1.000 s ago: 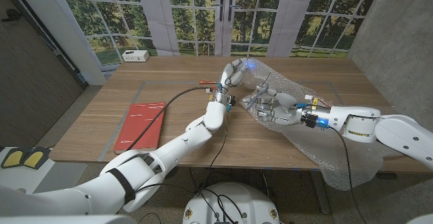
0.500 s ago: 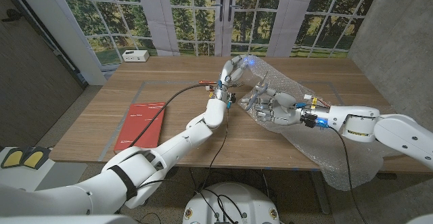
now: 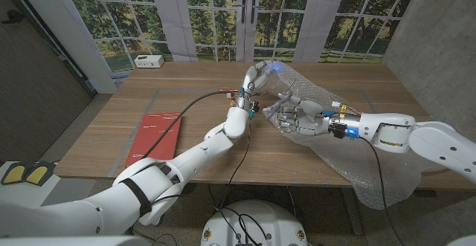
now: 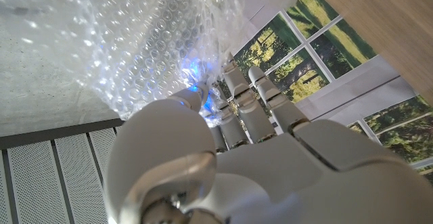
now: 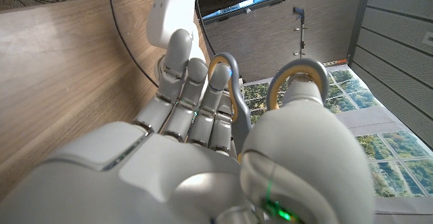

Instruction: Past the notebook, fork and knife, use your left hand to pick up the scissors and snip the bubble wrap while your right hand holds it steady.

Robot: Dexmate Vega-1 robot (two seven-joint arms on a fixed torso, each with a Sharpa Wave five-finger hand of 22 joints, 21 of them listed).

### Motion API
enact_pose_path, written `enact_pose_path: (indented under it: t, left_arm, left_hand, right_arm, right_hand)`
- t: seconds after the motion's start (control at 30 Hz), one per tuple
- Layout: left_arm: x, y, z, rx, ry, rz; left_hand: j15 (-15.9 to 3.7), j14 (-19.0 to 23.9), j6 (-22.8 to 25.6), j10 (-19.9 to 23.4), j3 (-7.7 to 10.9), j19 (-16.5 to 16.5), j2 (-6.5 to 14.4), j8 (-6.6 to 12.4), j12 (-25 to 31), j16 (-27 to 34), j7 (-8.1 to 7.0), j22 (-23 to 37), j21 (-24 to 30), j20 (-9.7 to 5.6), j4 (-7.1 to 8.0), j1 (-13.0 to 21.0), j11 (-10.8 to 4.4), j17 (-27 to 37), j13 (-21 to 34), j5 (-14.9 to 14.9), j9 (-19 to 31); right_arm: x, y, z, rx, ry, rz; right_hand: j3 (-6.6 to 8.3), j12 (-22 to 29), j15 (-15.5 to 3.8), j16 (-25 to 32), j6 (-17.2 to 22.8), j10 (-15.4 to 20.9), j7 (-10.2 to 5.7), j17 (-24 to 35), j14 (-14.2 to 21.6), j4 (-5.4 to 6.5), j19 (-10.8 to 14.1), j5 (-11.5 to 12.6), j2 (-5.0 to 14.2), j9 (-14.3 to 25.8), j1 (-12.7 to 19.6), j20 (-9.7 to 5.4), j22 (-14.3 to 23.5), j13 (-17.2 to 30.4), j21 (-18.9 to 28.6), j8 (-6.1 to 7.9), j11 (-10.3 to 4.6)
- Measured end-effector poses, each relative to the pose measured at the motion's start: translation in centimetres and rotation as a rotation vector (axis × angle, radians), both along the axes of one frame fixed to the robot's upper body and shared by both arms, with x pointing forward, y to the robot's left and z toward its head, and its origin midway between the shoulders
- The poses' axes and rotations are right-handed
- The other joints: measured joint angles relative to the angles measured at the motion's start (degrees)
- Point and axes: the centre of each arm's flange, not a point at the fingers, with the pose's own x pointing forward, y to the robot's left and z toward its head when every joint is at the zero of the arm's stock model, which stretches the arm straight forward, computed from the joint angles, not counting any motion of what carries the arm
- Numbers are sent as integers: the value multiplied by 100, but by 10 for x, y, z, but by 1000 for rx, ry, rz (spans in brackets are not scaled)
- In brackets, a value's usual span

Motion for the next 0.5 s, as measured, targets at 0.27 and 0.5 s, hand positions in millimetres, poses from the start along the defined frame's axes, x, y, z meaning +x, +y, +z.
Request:
enact_pose_path:
  t: [0.27, 0.5]
  left_arm:
    - [-1, -4, 4, 11, -15, -8]
    - [-4, -7, 6, 22, -26, -23]
  left_hand:
    - [0, 0, 21, 21, 0, 0, -22, -35, -10, 0, 21, 0, 0, 0, 0, -22, 21, 0, -7, 0, -26]
    - [31, -31, 33, 21, 0, 0, -22, -44, -45, -22, 9, 0, 0, 0, 1, -22, 21, 29, -7, 0, -53]
  right_arm:
    - [-1, 5, 0, -11, -2, 15]
    - [-2, 7, 0, -21, -6, 21]
  right_hand:
    - [0, 0, 0, 0, -2, -1, -1, 0, 0, 0, 0, 0, 62, -53, 15, 0, 0, 1, 0, 0, 1]
    - [0, 37, 0, 0, -22, -11, 17, 25, 1, 0, 0, 0, 61, -80, 15, 0, 0, 1, 0, 0, 10]
